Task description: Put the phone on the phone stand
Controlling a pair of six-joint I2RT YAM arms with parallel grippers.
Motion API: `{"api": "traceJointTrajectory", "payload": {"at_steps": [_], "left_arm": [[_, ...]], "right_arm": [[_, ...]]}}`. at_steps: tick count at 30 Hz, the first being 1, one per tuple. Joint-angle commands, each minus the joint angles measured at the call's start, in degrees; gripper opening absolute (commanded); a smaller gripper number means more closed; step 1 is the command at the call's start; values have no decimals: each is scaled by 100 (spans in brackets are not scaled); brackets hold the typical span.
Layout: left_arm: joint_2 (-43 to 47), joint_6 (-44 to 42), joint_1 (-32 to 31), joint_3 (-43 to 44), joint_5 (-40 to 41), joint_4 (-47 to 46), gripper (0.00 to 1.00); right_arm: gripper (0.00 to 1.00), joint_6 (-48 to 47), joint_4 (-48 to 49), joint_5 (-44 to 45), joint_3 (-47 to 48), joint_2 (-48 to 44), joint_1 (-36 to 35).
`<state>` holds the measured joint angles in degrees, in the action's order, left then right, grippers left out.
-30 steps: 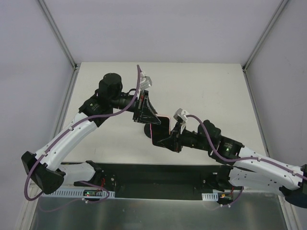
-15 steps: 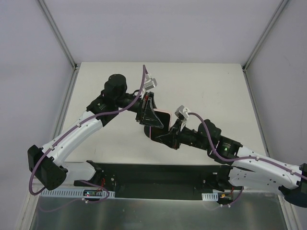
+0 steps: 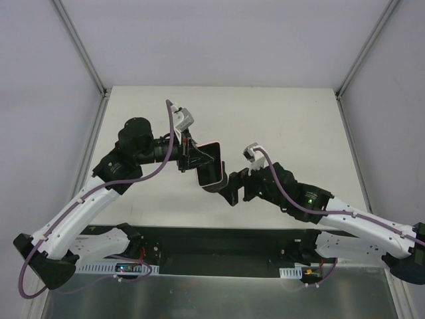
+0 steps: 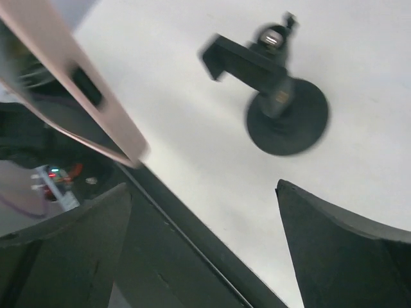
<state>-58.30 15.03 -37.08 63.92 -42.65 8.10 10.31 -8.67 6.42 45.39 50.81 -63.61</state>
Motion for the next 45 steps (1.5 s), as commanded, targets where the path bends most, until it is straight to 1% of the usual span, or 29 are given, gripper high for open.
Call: {"api": "traceJointTrajectory", "payload": {"at_steps": [1,2,3,4,5,7,8,10,11,12,14,16,17,21,25,35,40,45], "left_arm": [[468,-466,16,-73,2240,113,0],[486,-448,43,-64,2487,165,0],[504,-448,60,-55,2690,253,0],[530,-448,104,-46,3118,280,0],[557,-413,122,-55,3279,306,0],[653,-448,140,-81,3596,306,0],[697,-474,140,-108,3658,315,0],[794,-501,140,-143,3703,263,0],[820,-501,148,-169,3703,245,0],[838,-518,148,-196,3694,236,0],[864,-553,140,-222,3607,192,0],[873,-571,140,-231,3597,175,0],[865,-597,148,-240,3589,166,0],[856,-632,148,-249,3598,166,0],[838,-633,140,-249,3510,174,0],[777,-632,140,-231,3325,166,0],[706,-633,140,-231,3193,157,0],[645,-589,148,-196,3018,140,0]], "right_arm": [[96,331,-1593,1555,462,166,138],[96,445,-1855,1643,523,193,252],[96,463,-1910,1661,550,254,305],[98,446,-1937,1661,576,289,314],[97,394,-1928,1670,603,359,315],[91,332,-1954,1574,839,692,315],[84,314,-1998,1521,971,842,315],[77,331,-2095,1442,1401,1377,297],[70,349,-2147,1372,1533,1553,288],[67,332,-2131,1267,1656,1877,271],[62,393,-2130,1301,2008,2186,183],[60,446,-2113,1353,2289,2556,130],[56,446,-2104,1380,2369,2653,69],[46,472,-2156,1766,2677,3013,16],[44,516,-2367,2091,2791,3067,7],[47,385,-2350,2241,2800,3067,33],[45,166,-2280,2241,2792,3049,121],[43,-230,-2034,1951,2695,3014,192]]}}
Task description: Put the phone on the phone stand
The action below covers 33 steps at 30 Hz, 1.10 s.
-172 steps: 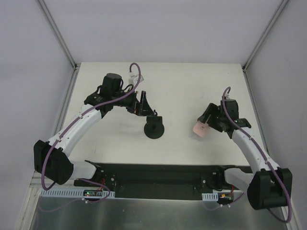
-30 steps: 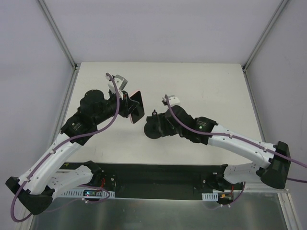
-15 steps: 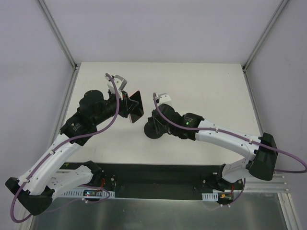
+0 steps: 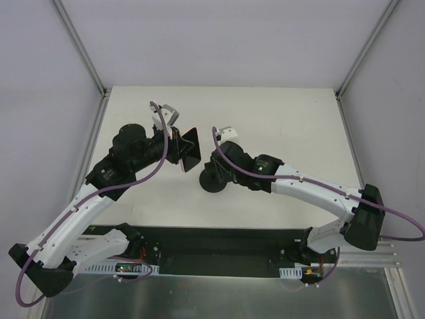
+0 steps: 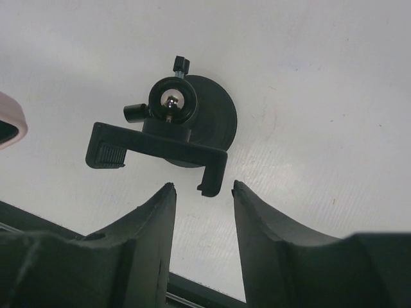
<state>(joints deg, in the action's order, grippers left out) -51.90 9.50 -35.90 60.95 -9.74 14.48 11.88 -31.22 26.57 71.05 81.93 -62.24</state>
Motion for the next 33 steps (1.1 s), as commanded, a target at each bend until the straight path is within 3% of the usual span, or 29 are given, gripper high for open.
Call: {"api": "traceJointTrajectory", "payload": {"at_steps": [1,11,15,18,26,33], "left_arm": [[-13,-27,30,110,-318,-508,0],[-5,17,30,66,-450,-595,0],[-48,8,22,66,-573,-604,0],[-40,-36,22,66,-941,-622,0],[215,-273,39,-267,-3120,-1394,0],[216,-186,31,-1066,-5343,-3185,0]], "right_arm": [[41,-432,257,-73,120,-98,63],[30,-915,494,-318,23,-98,177],[17,-977,494,-354,-20,-98,230],[1,-1056,494,-371,-82,-151,273],[1,-1715,1232,-2013,-759,-722,713],[1,-1838,1241,-2972,-733,-802,1011]]}}
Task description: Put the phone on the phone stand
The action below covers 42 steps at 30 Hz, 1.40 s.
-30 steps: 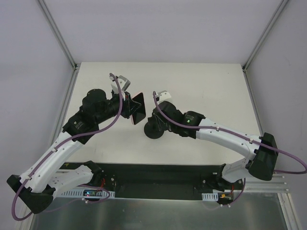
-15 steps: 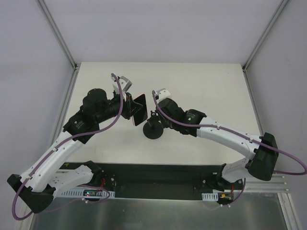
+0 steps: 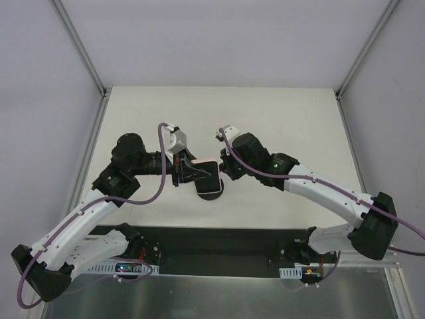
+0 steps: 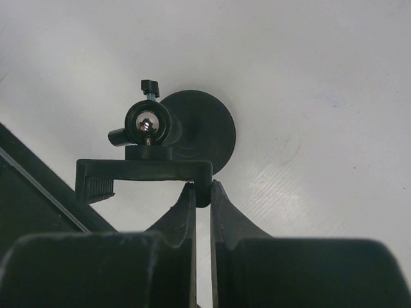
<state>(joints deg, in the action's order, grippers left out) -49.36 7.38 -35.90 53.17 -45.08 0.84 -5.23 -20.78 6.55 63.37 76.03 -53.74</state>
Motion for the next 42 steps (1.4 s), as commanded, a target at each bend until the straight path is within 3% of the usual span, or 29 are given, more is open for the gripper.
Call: {"api": "traceJointTrajectory", "payload": {"at_steps": [1,14,27,38,42], "left_arm": [[-151,210,4,-394,-2185,-2355,0],[-2234,-834,-145,554,-2707,-2440,0],[-2596,-930,-145,221,-2470,-3108,0],[-2631,-2205,13,449,-2690,-1396,0],[-2613,-2381,39,484,-2769,-1315,0]], "right_arm": [[1,-110,197,-1128,52,-194,205],[1,-65,170,-1841,149,-159,504],[1,137,434,-2078,35,-203,531],[1,-56,434,-2421,-71,-273,636],[1,-127,434,-2692,-115,-282,707]]}}
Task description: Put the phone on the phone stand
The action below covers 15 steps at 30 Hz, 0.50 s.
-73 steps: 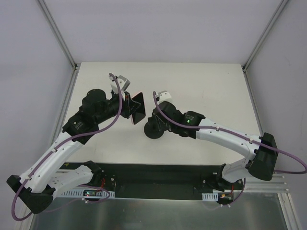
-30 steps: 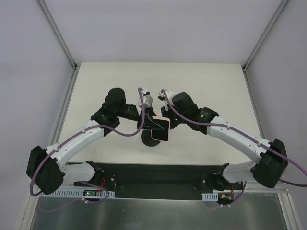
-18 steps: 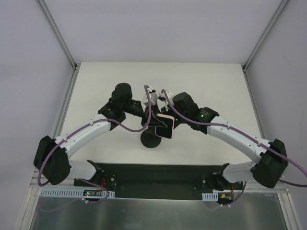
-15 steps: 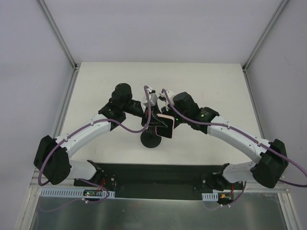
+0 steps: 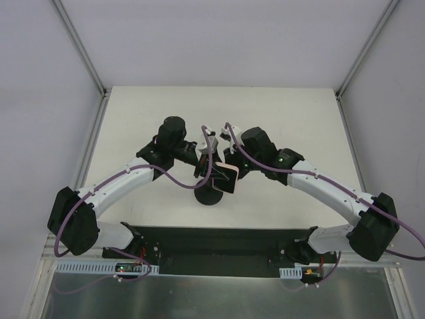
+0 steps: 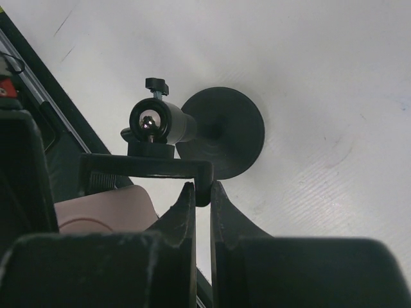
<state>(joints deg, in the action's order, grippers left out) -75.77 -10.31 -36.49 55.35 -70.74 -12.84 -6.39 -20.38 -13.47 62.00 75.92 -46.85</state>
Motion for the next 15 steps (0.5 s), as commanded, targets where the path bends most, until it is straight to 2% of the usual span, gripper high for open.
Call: {"api": "traceJointTrajectory", "payload": {"at_steps": [1,15], "left_arm": [[-51,-596,98,292,-256,54,0],[-351,-464,520,494,-722,168,0]], "right_arm": [[1,-37,403,-761,23,-271,18],[1,-363,333,-965,-39,-367,229]]}}
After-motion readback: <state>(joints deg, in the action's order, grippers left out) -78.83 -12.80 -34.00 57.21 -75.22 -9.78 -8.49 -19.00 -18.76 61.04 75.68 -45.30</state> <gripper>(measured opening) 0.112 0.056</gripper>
